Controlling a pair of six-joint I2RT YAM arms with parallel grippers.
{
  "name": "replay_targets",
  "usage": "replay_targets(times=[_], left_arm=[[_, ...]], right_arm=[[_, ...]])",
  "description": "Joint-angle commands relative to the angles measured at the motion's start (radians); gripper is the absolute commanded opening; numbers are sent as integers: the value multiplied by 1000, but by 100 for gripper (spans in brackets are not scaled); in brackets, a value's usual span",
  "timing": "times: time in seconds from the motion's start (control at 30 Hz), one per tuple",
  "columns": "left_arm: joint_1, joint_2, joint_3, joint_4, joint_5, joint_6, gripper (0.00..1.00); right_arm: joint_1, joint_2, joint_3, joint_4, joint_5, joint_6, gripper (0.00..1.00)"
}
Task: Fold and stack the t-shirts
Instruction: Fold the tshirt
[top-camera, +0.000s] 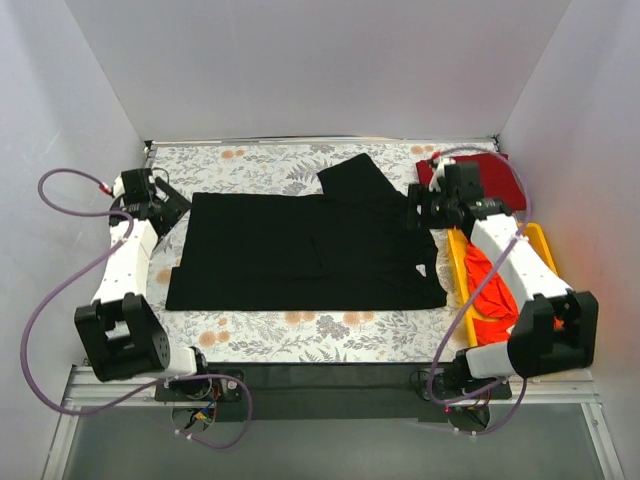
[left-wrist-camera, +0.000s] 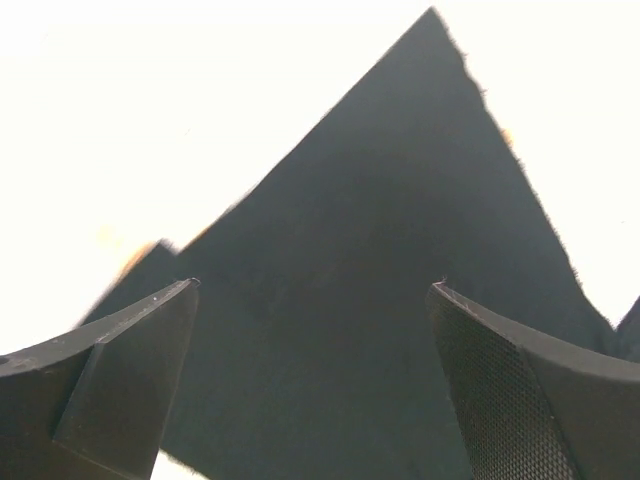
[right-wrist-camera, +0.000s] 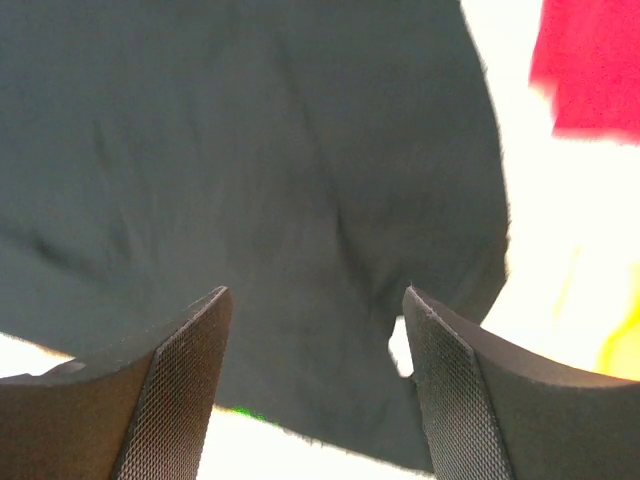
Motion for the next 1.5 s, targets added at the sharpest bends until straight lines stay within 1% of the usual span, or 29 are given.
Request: replay_targets(times=[0.0, 0.07, 0.1, 0.17, 0.23, 0.27, 0.33, 0.43, 0.53, 0.6, 0.73, 0.87, 1.03, 1.13, 1.17, 1.23, 1.33, 1.37, 1.47], left_arm=[[-12, 129, 78, 86, 50, 104, 89], [-12, 201, 146, 125, 82, 145, 90], [-13, 268, 169, 136, 87, 156, 89], [-24, 338, 247, 162, 90, 176, 88], [-48, 429, 293, 182, 88, 219, 88], [-55, 456, 316, 201, 96, 237, 87], [-67, 531, 376, 218, 99, 297, 85], [-68, 612, 425, 260, 99, 361, 84], [-68, 663, 462, 298, 136, 404, 82], [-72, 709, 482, 301, 148, 420, 81], [-73, 749, 499, 320, 154, 435, 79], [-78, 772, 508, 332, 205, 481, 79], [-84, 783, 510, 343, 214, 515, 80], [-85, 786, 507, 352, 232, 527, 80], [-85, 787, 505, 356, 243, 529, 80], [-85, 792, 507, 361, 268, 535, 80], [-87, 800, 513, 363, 271, 542, 80], [-87, 803, 514, 363, 274, 542, 80], [-88, 801, 513, 363, 289, 536, 79]], right_arm=[[-43, 138, 179, 33, 18, -87, 64], [-57, 237, 239, 47, 1, -120, 63], [-62, 268, 264, 53, -7, -128, 62], [-75, 328, 317, 88, -23, -166, 60], [-86, 408, 350, 111, -48, -184, 57], [-88, 464, 395, 114, -63, -201, 57], [-86, 512, 432, 115, -70, -246, 54], [-94, 603, 514, 118, -73, -282, 51], [-109, 686, 592, 118, -86, -293, 48], [-115, 738, 632, 118, -103, -299, 44], [-115, 810, 710, 116, -134, -306, 41], [-117, 862, 726, 116, -154, -309, 38], [-118, 900, 730, 116, -172, -310, 38], [-118, 925, 735, 116, -174, -315, 35], [-118, 930, 735, 116, -174, -315, 31], [-118, 931, 736, 116, -174, -318, 29], [-118, 934, 733, 115, -175, -322, 15], [-118, 936, 733, 115, -175, -325, 10], [-118, 933, 729, 113, -172, -330, 2]])
